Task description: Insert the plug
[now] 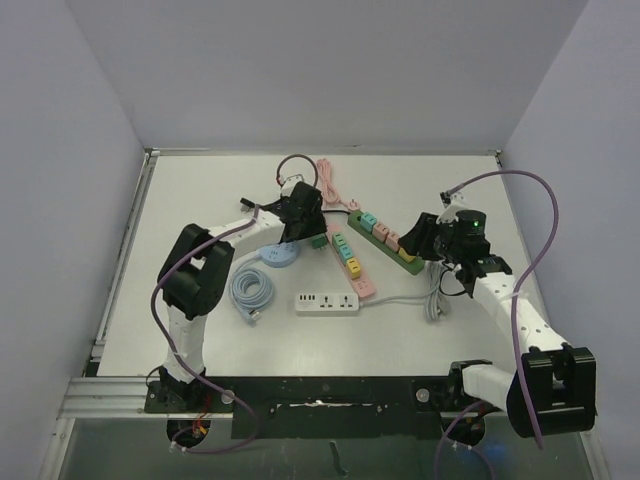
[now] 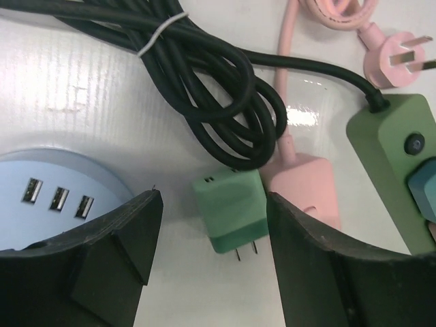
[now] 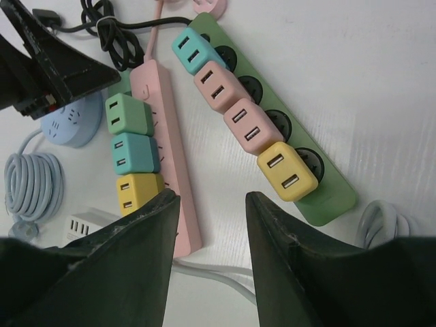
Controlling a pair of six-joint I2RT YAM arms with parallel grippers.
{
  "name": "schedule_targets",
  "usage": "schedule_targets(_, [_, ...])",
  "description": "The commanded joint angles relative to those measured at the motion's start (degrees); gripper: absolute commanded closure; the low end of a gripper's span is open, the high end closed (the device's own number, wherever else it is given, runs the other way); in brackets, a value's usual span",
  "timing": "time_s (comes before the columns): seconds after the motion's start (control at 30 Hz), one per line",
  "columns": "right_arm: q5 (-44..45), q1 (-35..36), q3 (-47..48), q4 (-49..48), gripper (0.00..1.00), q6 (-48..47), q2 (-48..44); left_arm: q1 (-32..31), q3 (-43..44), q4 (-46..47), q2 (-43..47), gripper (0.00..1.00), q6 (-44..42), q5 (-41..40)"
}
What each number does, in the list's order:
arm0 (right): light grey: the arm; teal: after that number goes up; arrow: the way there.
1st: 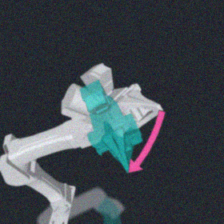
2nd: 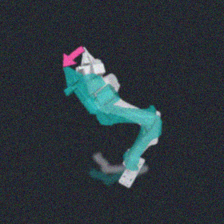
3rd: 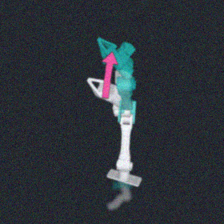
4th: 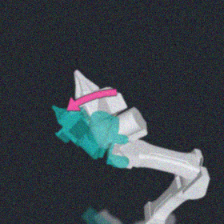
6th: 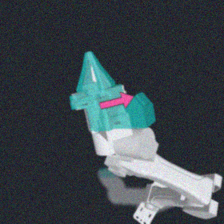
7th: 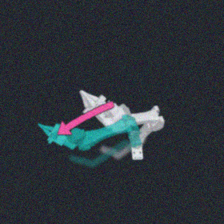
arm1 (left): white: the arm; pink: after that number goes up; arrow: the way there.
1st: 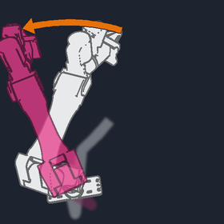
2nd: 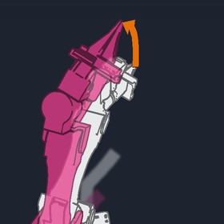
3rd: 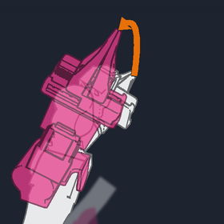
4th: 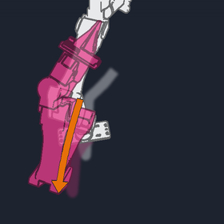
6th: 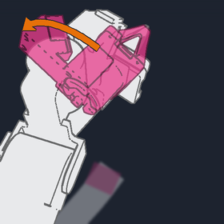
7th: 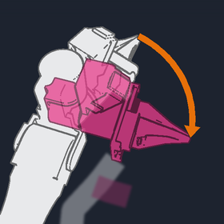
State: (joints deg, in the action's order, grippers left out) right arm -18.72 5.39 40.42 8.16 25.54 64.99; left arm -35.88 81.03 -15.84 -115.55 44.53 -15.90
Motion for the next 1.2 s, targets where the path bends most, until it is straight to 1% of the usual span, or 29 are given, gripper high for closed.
schedule_targets(0.0, [-4.8, 0.5, 0.5, -2.9, 0.56, -2.5, 2.4, 1.6, 3.9, -2.0, -1.4, 0.4, -0.5, 0.5])
schedule_targets(0.13, [-5.9, 0.5, 0.9, -2.2, 0.56, -2.9, 4.4, 1.6, 5.5, -2.3, -3.8, 0.42, -2.3, 2.8])
schedule_targets(0.27, [-9.0, 0.8, 0.8, -2.8, 0.56, -3.4, 5.9, 1.8, 9.3, -6.3, -6.8, 0.42, -3.6, 3.7])
schedule_targets(0.4, [-8.4, 0.9, 0.9, -1.8, 0.56, -3.6, 6.6, 1.7, 11.4, -8.9, -8.4, 0.42, -3.6, 4.2])
schedule_targets(0.53, [-8.1, 0.9, 0.8, -1.4, 0.56, -3.7, 6.6, 1.1, 10.7, -10.7, -8.0, 0.46, -3.7, 3.1])
schedule_targets(0.67, [-8.0, 1.0, 0.9, -1.4, 0.56, -3.4, 6.9, 0.7, 8.6, -10.7, -5.7, 0.51, -4.7, 2.9])
schedule_targets(0.73, [-8.1, 1.0, 1.1, -1.2, 0.56, -3.3, 7.1, 0.5, 7.3, -10.8, -4.1, 0.52, -4.8, 2.8])
schedule_targets(0.8, [-8.1, 1.0, 1.1, -1.2, 0.56, -3.2, 7.3, 0.4, 6.1, -10.8, -2.9, 0.5, -4.6, 3.3])
schedule_targets(0.9, [-8.3, 1.1, 0.9, -1.6, 0.56, -3.0, 7.4, 0.5, 3.9, -8.8, -1.3, 0.43, -3.7, 5.9])
schedule_targets(0.93, [-8.3, 1.1, 0.9, -1.7, 0.56, -3.0, 7.6, 0.5, 3.4, -8.0, -1.1, 0.42, -3.3, 6.7])
schedule_targets(1.17, [-7.9, 1.1, 0.7, -1.4, 0.57, -2.3, 7.5, 0.3, 3.5, -8.7, -2.4, 0.42, -2.7, 7.4])
